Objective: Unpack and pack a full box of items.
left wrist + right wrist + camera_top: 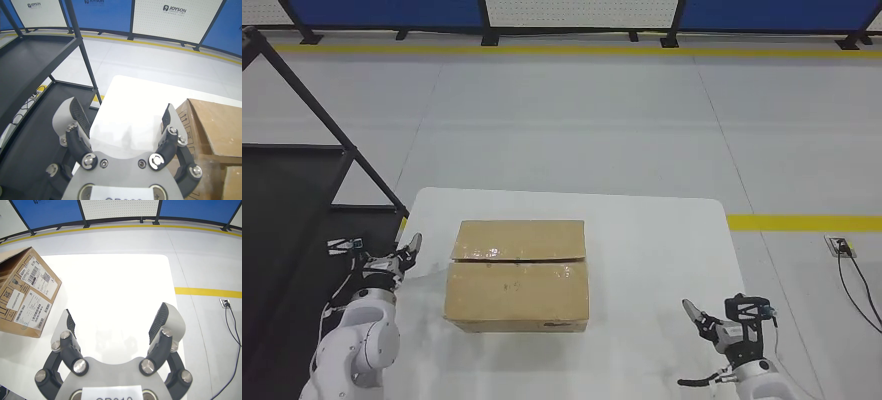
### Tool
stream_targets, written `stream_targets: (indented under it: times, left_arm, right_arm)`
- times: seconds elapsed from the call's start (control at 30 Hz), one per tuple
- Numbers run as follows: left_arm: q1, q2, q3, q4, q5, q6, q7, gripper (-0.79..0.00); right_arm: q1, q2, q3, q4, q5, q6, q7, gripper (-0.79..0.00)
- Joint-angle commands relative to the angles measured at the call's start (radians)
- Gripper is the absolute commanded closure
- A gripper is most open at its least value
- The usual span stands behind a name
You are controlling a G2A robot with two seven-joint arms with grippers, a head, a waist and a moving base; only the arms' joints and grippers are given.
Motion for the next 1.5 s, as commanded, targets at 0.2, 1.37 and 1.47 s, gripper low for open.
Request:
stream_targets:
  times: [0.2,1.37,1.47]
  left_arm:
    - [-0.149,-0.006,0.108,0.137,0.109,-0.041,-0.088,-0.785]
    - [-0.238,-0.039,0.281,0.184,0.265,-0.067,-0.083,-0.785]
    - [-0.218,-0.037,0.225,0.140,0.213,-0.027,-0.047,-0.785]
  right_arm:
    - [0.013,-0.002,0.015,0.018,0.027,-0.025,-0.011,-0.785]
    - [-0.013,-0.007,0.086,0.060,0.089,-0.092,-0.029,-0.785]
    - [-0.007,-0.008,0.085,0.065,0.095,-0.107,-0.029,-0.785]
